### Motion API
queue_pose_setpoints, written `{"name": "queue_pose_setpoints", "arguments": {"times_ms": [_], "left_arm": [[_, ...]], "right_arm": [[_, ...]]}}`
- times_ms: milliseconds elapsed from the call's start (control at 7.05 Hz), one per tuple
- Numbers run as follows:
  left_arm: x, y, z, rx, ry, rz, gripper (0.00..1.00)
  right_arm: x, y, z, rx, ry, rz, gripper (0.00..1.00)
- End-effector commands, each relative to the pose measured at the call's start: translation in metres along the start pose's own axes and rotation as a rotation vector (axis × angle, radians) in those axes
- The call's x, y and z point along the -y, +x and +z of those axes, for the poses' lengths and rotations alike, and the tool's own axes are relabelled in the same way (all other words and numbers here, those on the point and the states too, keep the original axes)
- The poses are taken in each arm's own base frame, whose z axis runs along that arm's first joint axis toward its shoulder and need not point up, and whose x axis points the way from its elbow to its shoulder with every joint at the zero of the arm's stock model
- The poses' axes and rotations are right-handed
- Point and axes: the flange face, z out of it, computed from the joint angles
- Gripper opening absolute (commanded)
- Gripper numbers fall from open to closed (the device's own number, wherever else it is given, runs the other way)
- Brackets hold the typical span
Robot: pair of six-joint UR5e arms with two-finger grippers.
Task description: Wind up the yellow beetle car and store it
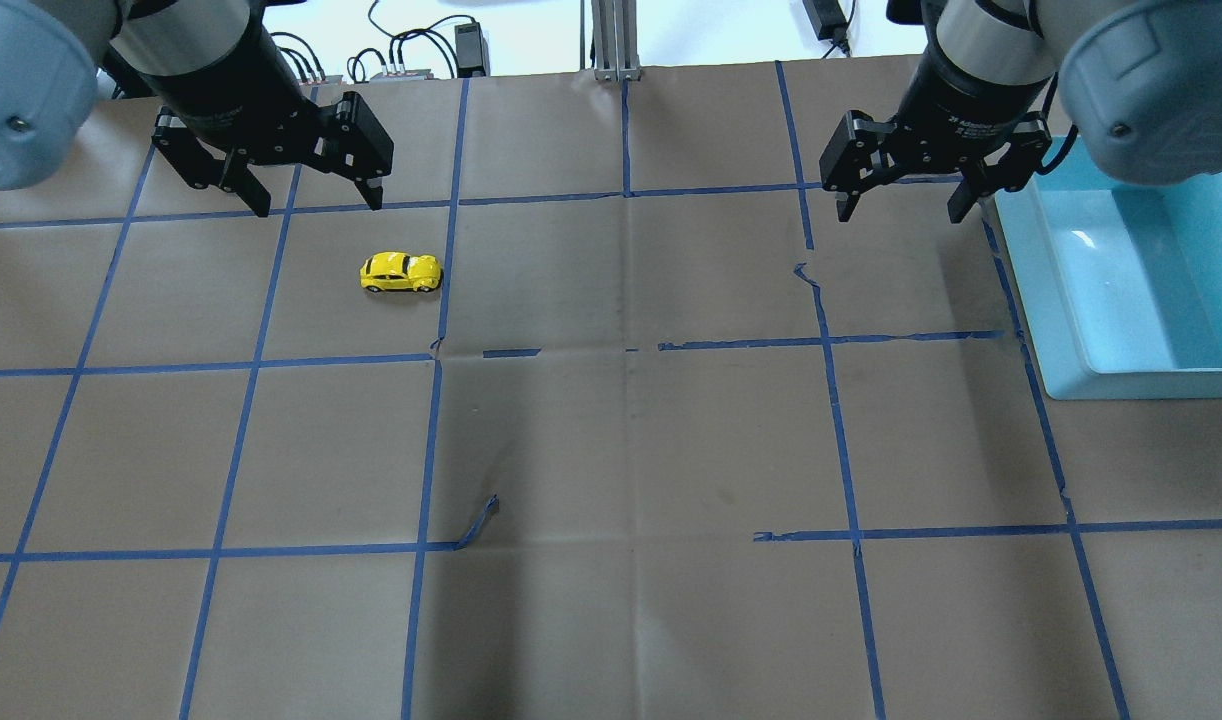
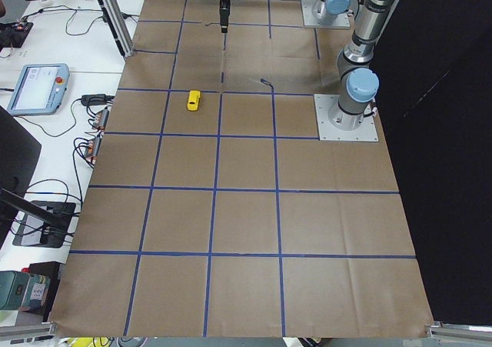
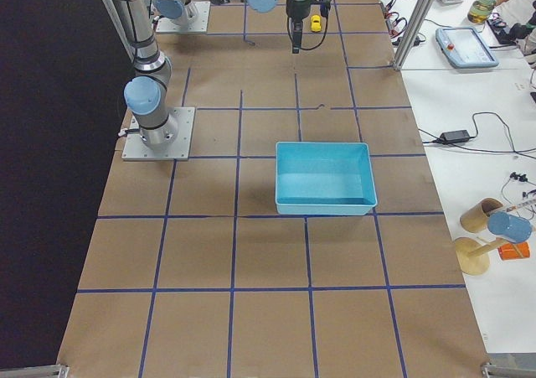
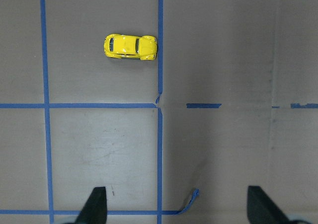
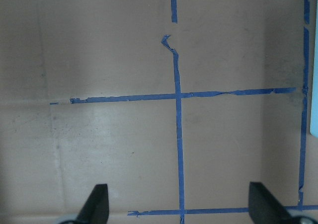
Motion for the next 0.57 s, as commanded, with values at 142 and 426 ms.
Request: {"name": "queue_pose_setpoints", "arguments": {"times_ms": [142,426], "left_arm": [[0.0017,0.0000,0.0013,-0.001,0.000,0.002,0.98],[0.0037,0.0002,0.0044,-0.003,-0.005,0.001,0.98]], "right_arm": [[0.0000,0.0004,0.0002,-0.002,-0.001,-0.001,1.00],[0.0002,0.0005,-0.0006,-0.004,0.001,-0.001,1.00]]}}
